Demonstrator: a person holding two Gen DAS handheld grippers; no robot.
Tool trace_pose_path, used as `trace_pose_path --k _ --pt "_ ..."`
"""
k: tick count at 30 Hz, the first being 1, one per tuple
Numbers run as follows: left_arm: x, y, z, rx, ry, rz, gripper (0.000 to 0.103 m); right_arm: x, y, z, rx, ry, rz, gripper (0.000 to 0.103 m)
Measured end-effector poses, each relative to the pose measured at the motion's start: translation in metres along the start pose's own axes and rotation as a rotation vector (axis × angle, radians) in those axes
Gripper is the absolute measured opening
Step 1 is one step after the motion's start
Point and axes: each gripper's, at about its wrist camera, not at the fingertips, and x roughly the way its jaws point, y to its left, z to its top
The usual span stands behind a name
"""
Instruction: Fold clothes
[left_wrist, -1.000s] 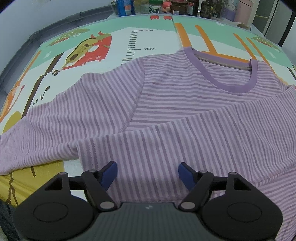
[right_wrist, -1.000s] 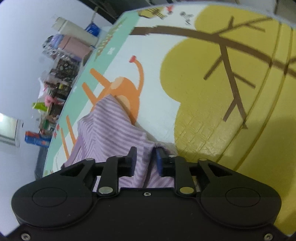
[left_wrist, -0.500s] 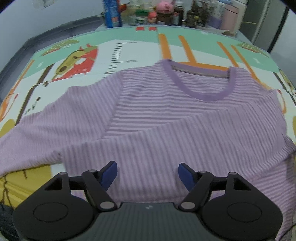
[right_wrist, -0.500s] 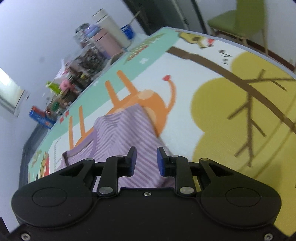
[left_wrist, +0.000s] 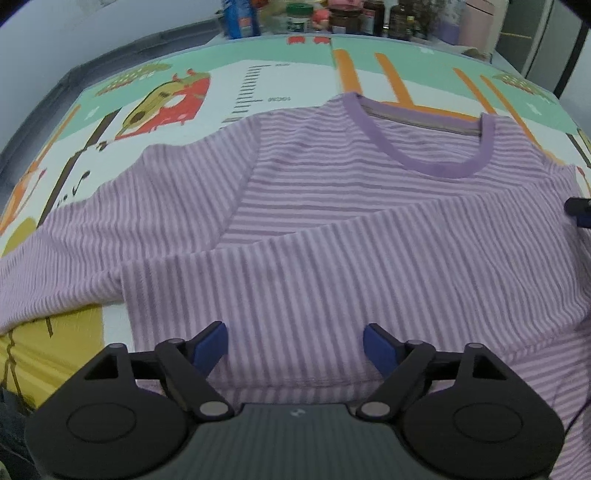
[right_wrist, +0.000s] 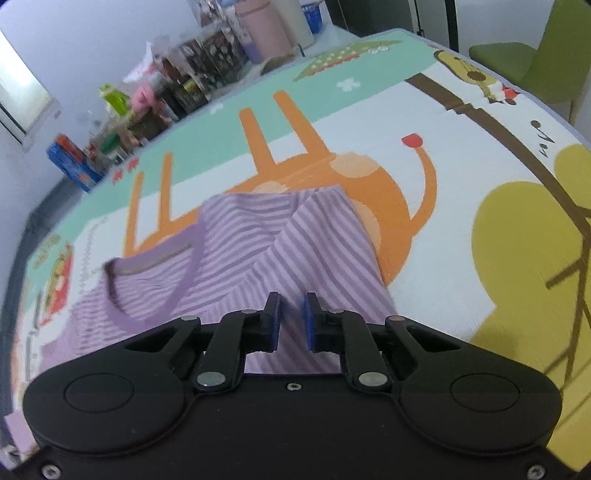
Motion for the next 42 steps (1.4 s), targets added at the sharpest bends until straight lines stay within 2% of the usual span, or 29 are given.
trace_pose_path --k 8,23,27,32,35,42 --pt "0.000 0.016 -0.007 -0.031 -0.012 0.006 0.094 0.026 -0.006 0.014 0.005 -0.001 -0.043 0.009" --pt "0.003 0.022 -0.010 -0.054 -0.017 0.013 0.100 0.046 -0.003 0.053 -0.063 -0.051 -0.099 0.009" --pt "0.004 0.021 -0.009 -0.057 -0.014 0.016 0.100 0.023 0.005 0.050 -0.128 -0.133 -0.084 0.011" --pt "0.003 0.021 -0.007 -0.062 -0.001 0.021 0.100 -0.014 0.016 0.033 -0.220 -0.152 -0.063 0.011" --pt "0.001 0.021 -0.008 -0.065 0.011 0.013 0.100 -0.036 0.020 0.014 -0.229 -0.142 -0.053 0.014" --pt "-0.024 0.012 -0.020 -0.056 0.002 -0.019 0.099 -0.090 0.027 -0.051 -0.271 -0.133 -0.057 0.025"
